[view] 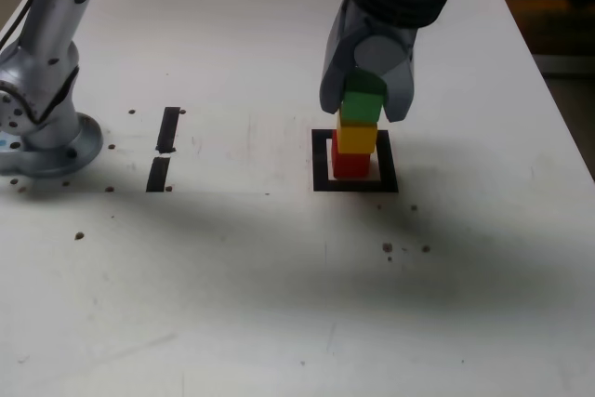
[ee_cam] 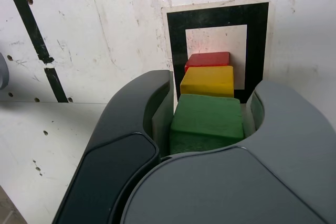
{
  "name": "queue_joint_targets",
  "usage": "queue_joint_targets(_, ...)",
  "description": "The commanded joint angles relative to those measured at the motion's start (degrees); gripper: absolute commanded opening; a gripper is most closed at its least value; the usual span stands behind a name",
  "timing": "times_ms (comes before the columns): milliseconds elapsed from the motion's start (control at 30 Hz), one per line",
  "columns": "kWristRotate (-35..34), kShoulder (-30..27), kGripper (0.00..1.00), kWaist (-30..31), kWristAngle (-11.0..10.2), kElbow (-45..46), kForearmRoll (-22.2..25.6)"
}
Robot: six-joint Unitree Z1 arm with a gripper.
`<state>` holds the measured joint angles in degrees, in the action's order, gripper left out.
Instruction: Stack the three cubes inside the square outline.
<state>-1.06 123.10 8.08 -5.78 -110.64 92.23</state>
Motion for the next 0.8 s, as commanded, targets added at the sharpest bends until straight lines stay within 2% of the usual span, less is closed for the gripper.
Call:
queue_joint_targets(0, -0.09, 0.10, 0.22, -0.16, 0.12, -0.05, 0.68)
queue_joint_targets(100, -0.06, 0.28, 0.26, -0.27, 0.43, 0.04, 0.72)
queue_joint_targets(233, 0.08, 0.55, 0.36, -0.58, 1.03, 0.36, 0.80)
queue_joint_targets(467, 0.31, 0.79, 0.62, -0.89, 1.32, 0.65, 0.85)
queue_joint_targets(667, 0.46, 0.11, 0.94, -1.03, 1.14, 0.61, 0.95)
queue_joint_targets(767, 0.14, -1.12, 0.99, -1.00, 1.11, 0.77, 1.17)
